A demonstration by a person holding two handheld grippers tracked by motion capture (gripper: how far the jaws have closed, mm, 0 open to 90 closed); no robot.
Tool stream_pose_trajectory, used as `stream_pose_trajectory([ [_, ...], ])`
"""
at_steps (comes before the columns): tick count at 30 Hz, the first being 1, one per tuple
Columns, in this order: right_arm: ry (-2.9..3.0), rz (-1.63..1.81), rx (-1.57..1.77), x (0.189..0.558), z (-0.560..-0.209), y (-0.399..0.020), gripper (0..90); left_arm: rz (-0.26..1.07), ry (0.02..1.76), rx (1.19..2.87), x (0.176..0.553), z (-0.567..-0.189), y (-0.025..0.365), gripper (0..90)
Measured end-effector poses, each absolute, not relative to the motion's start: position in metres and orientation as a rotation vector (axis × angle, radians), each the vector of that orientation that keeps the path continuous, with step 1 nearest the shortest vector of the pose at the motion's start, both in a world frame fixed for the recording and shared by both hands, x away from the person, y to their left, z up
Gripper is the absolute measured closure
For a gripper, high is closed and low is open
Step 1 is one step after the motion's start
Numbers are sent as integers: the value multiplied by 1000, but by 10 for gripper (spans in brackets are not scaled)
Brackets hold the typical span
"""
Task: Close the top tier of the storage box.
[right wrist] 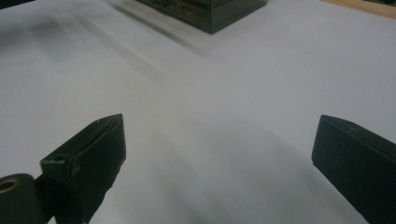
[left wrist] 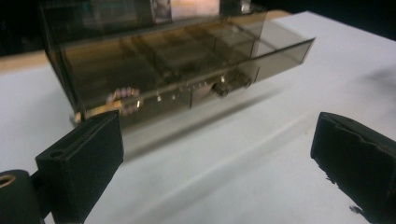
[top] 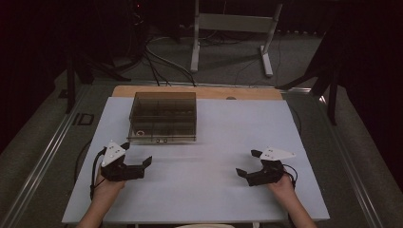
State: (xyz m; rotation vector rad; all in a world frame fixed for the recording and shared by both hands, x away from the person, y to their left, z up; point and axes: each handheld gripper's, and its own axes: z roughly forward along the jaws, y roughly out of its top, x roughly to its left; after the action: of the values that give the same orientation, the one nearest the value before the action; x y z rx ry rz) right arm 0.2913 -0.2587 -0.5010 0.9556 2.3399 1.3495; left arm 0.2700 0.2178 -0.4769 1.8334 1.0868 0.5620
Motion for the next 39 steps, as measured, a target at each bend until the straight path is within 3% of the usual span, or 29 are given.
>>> stream_pose_trajectory([
  [11, 2347, 1345, 946, 290, -501, -258, 30, 586, 1106, 1914, 269, -480, 217, 47],
  [13, 2348, 1346, 948, 290, -501, -258, 30, 605, 1094, 1903, 268, -479, 217, 147],
  [16, 2349, 1346, 949, 290, -501, -258, 30, 611, 1095, 1908, 268, -478, 218, 185],
  [23, 2350, 1344, 946, 290, -501, -257, 30, 629, 1095, 1896, 267, -477, 217, 447],
  [39, 2348, 1350, 942, 289, -500, -258, 30, 612, 1038, 1921, 272, -475, 207, 768],
])
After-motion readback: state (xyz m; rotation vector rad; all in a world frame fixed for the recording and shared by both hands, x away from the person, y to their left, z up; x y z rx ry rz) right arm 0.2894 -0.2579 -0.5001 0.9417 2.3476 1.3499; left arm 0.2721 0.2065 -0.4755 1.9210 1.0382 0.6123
